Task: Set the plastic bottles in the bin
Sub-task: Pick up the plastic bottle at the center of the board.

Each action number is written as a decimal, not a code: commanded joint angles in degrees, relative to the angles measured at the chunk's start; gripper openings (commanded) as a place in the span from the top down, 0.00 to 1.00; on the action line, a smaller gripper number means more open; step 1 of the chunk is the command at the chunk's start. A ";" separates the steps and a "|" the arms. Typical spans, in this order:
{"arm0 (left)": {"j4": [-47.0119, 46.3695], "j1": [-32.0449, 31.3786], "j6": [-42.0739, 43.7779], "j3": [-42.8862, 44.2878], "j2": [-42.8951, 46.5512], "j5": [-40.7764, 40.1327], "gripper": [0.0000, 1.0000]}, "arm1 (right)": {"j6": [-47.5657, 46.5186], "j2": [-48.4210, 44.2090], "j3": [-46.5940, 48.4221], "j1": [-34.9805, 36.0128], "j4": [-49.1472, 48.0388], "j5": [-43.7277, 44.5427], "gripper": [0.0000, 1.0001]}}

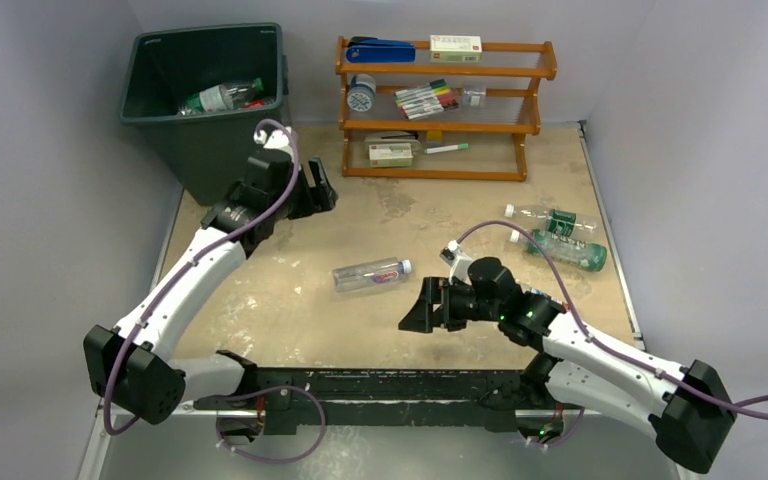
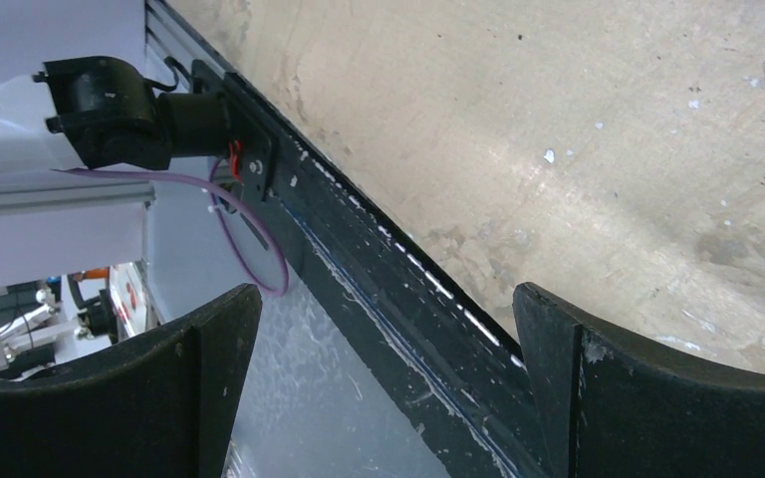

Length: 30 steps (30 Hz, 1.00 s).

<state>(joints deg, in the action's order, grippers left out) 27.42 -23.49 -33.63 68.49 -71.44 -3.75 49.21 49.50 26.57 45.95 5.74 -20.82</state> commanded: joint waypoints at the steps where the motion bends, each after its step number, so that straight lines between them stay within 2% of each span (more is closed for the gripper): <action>1: 0.00 -1.21 -0.48 -2.27 3.95 -1.59 0.24 | 1.15 -0.02 -1.32 0.45 -7.74 -2.17 0.01; 5: 1.41 -2.80 2.24 -2.58 3.24 0.51 0.23 | 1.68 -0.19 -2.78 0.63 -8.37 -2.30 0.01; 8: 2.62 -7.01 4.75 -2.27 1.86 2.51 0.19 | 2.05 -1.45 -3.40 0.63 -8.23 -2.10 0.01; 11: 2.68 -12.01 7.04 -3.37 0.31 0.83 0.14 | 2.28 -2.70 -3.41 0.63 -7.56 -1.97 0.01; 18: 1.84 -19.28 11.13 -4.92 -7.29 -2.37 0.12 | 2.52 -5.83 -2.41 0.63 -5.43 -1.88 0.00; 30: 1.54 -23.77 17.53 -2.71 -21.37 -4.25 0.11 | 2.19 -11.32 -0.92 0.63 0.06 -0.79 0.00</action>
<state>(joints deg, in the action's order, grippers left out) 30.70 -46.81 -19.64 63.88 -91.35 -6.00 51.07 39.92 23.24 46.24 4.49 -22.04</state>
